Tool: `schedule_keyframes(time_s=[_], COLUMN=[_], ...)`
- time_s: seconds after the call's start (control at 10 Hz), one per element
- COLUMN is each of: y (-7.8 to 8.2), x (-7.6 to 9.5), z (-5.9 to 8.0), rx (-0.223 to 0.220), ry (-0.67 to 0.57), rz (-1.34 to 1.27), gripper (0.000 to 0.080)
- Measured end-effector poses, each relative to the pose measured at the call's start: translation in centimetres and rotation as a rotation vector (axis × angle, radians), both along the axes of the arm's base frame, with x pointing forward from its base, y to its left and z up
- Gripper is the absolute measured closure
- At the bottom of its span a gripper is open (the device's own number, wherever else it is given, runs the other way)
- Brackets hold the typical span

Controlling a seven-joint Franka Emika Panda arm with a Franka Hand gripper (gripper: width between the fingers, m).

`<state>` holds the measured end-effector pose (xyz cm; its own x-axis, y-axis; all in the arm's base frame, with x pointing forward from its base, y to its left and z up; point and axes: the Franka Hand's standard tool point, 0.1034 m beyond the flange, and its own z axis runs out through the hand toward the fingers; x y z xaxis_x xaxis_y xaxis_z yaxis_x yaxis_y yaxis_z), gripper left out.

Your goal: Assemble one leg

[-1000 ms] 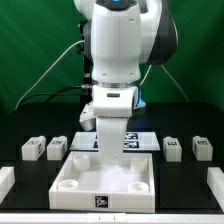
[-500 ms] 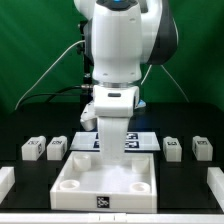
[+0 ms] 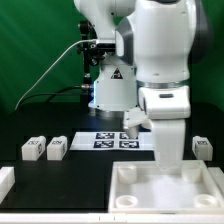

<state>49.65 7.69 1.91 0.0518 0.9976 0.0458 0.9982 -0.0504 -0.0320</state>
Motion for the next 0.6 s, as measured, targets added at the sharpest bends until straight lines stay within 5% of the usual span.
schedule_keyframes(time_s=[0.5,0.6], y=[0.00,-0.04], x=[-0.04,-0.05], z=[-0.35,-0.36], rx=[-0.005,-0.005], ry=[0.025,0.025], rz=[-0.004,-0.005], gripper=[0.0739,0.0580])
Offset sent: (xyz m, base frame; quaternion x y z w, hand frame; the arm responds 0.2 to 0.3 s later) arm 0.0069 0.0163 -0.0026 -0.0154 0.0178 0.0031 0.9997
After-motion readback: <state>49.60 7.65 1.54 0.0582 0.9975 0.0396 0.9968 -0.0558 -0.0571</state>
